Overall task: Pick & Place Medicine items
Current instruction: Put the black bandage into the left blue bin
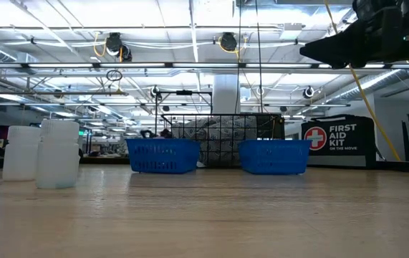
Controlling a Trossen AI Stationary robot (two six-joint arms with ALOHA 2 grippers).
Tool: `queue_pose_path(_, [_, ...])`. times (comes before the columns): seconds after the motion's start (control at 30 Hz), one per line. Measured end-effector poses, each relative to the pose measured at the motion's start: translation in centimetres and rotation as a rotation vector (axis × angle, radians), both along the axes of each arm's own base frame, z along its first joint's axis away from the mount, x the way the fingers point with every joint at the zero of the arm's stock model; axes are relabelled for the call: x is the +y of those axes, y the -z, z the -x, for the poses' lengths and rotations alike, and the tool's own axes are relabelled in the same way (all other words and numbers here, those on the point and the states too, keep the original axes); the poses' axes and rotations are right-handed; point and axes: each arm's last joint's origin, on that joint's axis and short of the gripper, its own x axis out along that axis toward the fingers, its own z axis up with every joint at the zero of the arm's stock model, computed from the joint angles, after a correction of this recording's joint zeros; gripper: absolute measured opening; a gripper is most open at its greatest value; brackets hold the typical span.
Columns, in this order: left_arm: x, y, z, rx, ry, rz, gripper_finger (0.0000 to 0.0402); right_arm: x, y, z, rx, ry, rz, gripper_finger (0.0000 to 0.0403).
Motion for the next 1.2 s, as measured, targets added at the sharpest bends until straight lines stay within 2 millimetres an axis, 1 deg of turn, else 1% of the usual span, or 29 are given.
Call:
queue_pose_path(0.17, [1.0,0.1,-0.4,-0.023,-0.04,-0.086,0.0223,0.0,0.0,0.0,0.002,0.0,0.0,0.0105])
queue_pose_path(0.3, [2.9,0.0,-0.7,-0.108,-0.091,-0.255,0.0223,0.0,0.0,0.0,0.002,0.0,0.0,0.0105])
queue_pose_path(0.4, [4.0,-0.6,-0.8,-0.154,-0.11,-0.329,0.0223,0.0,0.0,0.0,0.003,0.0,0.0,0.0105])
queue_pose_path(0.53, [5.6,-1.1,-0.5,-0.115,-0.127,-0.416,0.0223,0.0,0.0,0.0,0.003,0.0,0.0,0.0105])
queue_pose_path(0.7, [6.5,-1.3,-0.2,-0.033,-0.121,-0.431,0.0223,0.0,0.1,0.0,0.012,0.0,0.002,0.0105])
queue_pose_path(0.9, [6.4,-1.4,-0.4,0.025,-0.088,-0.365,0.0223,0.0,0.2,0.0,0.015,0.0,0.005,0.0105])
queue_pose_path(1.0, [6.3,-1.8,-0.8,-0.065,-0.063,-0.358,0.0223,0.0,0.2,-0.1,0.018,0.0,0.005,0.0105])
queue_pose_path(1.1, [6.5,-2.8,-1.0,-0.191,-0.037,-0.382,0.0223,0.0,0.2,-0.1,0.018,0.0,0.006,0.0105])
queue_pose_path(1.2, [7.0,-4.0,-0.8,-0.278,0.015,-0.372,0.0223,0.0,0.2,-0.1,0.018,0.0,0.005,0.0105])
